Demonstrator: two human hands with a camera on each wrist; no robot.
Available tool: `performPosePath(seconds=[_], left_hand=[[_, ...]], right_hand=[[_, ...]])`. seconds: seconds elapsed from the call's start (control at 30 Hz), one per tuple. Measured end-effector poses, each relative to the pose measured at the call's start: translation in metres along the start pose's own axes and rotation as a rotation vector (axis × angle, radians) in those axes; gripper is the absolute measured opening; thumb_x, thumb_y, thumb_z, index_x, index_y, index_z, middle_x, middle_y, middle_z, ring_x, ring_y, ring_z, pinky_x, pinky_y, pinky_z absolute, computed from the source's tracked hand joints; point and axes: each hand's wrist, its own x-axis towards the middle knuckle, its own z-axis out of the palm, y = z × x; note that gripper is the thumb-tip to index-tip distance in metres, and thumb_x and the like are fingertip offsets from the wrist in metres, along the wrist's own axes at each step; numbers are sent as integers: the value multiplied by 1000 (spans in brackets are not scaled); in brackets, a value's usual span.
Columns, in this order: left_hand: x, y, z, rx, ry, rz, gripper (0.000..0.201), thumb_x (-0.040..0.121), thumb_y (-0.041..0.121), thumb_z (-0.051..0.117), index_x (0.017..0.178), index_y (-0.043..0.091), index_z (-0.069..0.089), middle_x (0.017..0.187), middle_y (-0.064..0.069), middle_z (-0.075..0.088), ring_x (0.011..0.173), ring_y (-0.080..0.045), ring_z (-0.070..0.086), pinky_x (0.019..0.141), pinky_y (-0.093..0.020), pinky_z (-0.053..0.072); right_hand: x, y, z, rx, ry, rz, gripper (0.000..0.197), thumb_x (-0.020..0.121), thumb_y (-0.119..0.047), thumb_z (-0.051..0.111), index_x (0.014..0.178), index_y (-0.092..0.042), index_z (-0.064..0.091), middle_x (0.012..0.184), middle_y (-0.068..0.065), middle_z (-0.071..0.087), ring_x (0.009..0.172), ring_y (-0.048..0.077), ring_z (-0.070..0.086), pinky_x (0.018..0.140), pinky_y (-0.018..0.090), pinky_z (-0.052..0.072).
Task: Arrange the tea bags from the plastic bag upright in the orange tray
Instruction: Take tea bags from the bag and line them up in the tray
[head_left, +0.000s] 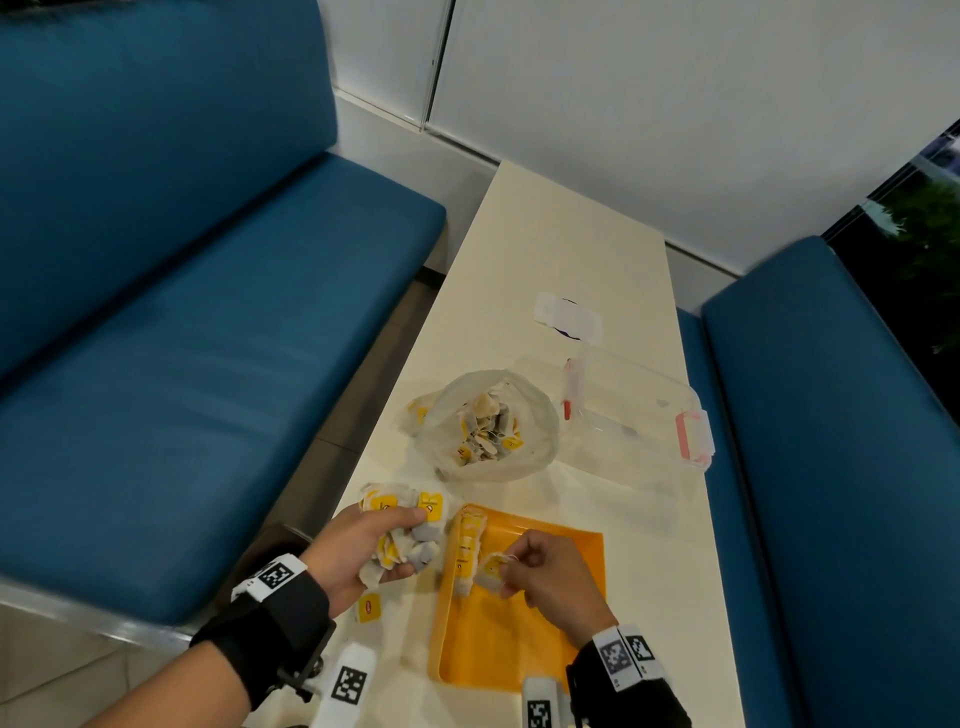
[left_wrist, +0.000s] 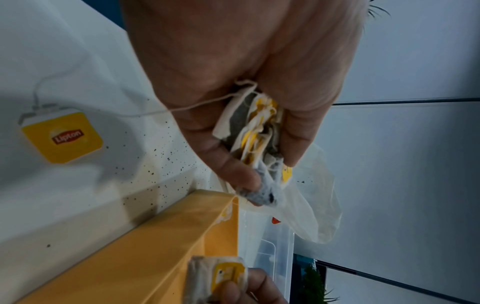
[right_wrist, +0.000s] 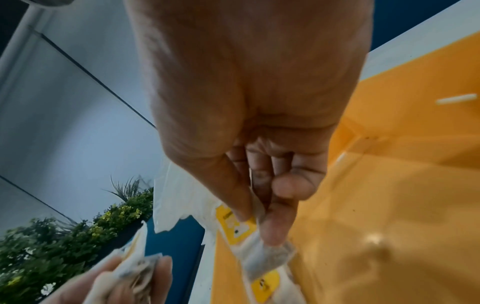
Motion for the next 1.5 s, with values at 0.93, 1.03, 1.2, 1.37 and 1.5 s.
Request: performPosePath(seconds=[0.93, 1.03, 1.2, 1.37, 1.5], left_hand=[[-6, -26, 17, 155, -86, -102, 33, 87, 13, 75, 115, -3, 68, 105, -27, 73, 84, -35, 72, 61, -36, 60], [-8, -27, 17, 156, -84, -102, 32, 87, 12, 74, 115, -2, 67, 108, -28, 72, 86, -35, 72, 63, -38, 59], [-9, -26, 17, 155, -86, -87, 32, 87, 12, 75, 116, 0, 68, 106, -26, 73, 88, -36, 73, 65, -38, 59], [-8, -22, 17, 179, -117, -51, 36, 87, 16, 76, 118, 1, 67, 108, -25, 73, 90, -36, 73, 65, -37, 59], [-7, -21, 22, 198, -142, -39, 38, 85, 18, 79, 118, 3, 68, 108, -26, 72, 92, -37, 72, 64, -36, 58]], right_hand=[[23, 8, 54, -141, 48, 118, 19, 71, -2, 73, 70, -14, 59, 68, 5, 65, 55, 16, 62, 45, 26, 52], [23, 6, 53, -111, 55, 123, 25, 70, 4, 74, 70, -12, 56, 64, 4, 61, 46, 10, 58, 41, 21, 45], [19, 1, 49, -67, 117, 123, 16, 75, -4, 72, 75, -12, 57, 67, 4, 65, 49, 11, 62, 46, 25, 52], [-6, -15, 21, 301, 112, -16, 8, 87, -13, 71, 91, -6, 69, 81, 8, 69, 65, 20, 66, 51, 26, 43], [-22, -27, 18, 362, -29, -93, 14, 84, -9, 76, 93, -1, 68, 74, 4, 65, 63, 22, 61, 49, 29, 37]])
